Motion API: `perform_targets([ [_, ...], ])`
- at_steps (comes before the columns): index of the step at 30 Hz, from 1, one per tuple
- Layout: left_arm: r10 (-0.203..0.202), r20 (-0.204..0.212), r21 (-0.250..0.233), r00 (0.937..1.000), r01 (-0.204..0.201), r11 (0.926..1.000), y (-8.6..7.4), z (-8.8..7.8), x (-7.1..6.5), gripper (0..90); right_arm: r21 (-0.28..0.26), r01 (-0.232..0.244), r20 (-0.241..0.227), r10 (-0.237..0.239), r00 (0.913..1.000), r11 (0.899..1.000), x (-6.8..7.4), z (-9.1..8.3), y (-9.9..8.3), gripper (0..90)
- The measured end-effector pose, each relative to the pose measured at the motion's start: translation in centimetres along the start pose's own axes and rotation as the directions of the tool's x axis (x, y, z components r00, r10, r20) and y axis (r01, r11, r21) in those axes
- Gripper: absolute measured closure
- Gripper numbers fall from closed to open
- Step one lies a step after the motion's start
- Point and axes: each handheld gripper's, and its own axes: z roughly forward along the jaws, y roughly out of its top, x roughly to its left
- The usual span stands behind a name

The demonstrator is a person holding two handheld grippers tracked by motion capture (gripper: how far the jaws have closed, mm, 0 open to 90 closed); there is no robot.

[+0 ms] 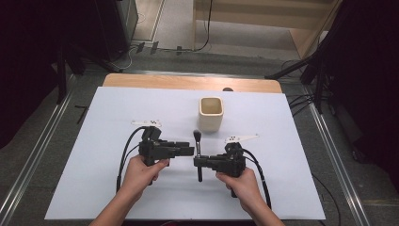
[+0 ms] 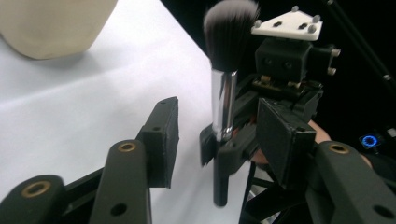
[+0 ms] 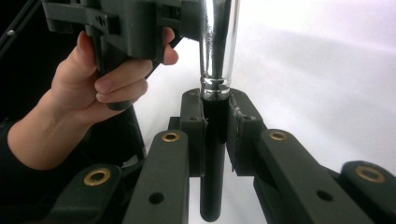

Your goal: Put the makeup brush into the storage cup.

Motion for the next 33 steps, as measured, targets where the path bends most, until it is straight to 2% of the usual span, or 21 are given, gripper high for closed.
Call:
perform_targets([
  [4, 0.017, -0.023, 0.000, 0.9996, -0.017, 0.9999, 0.0, -0.5, -0.1, 46.8, -0.018, 0.011, 0.020, -0.010, 0.9997, 1.000, 0.0, -0.4, 0.1, 79.4],
  [9, 0.036, -0.059, 0.013, 0.9976, -0.036, 0.9993, -0.1, -0.9, -0.1, 42.6, -0.013, 0.053, 0.069, -0.052, 0.9963, 0.999, 0.2, -0.9, 0.2, 79.3],
  [14, 0.059, -0.083, 0.025, 0.9947, -0.057, 0.9980, -0.4, -1.3, -0.1, 38.9, -0.012, 0.070, 0.106, -0.068, 0.9921, 0.997, 0.2, -1.3, 0.2, 79.3],
  [17, 0.088, -0.106, 0.044, 0.9905, -0.083, 0.9955, -0.6, -1.6, 0.0, 36.7, -0.014, 0.078, 0.124, -0.076, 0.9894, 0.997, 0.2, -1.6, 0.3, 79.4],
  [20, 0.096, -0.117, 0.053, 0.9884, -0.091, 0.9944, -0.8, -2.0, 0.1, 35.8, -0.009, 0.095, 0.153, -0.092, 0.9840, 0.995, 0.3, -1.7, 0.3, 79.3],
  [23, 0.116, -0.140, 0.068, 0.9834, -0.107, 0.9919, -1.0, -2.4, 0.2, 34.6, -0.010, 0.104, 0.168, -0.101, 0.9807, 0.995, 0.3, -1.9, 0.4, 79.3],
  [28, 0.122, -0.160, 0.069, 0.9796, -0.112, 0.9913, -1.3, -3.3, 0.4, 33.2, -0.013, 0.117, 0.192, -0.112, 0.9750, 0.993, 0.3, -2.0, 0.5, 79.4],
  [33, 0.144, -0.193, 0.084, 0.9706, -0.130, 0.9880, -1.7, -3.9, 0.6, 31.6, -0.015, 0.133, 0.221, -0.127, 0.9671, 0.991, 0.3, -2.2, 0.6, 79.3],
])
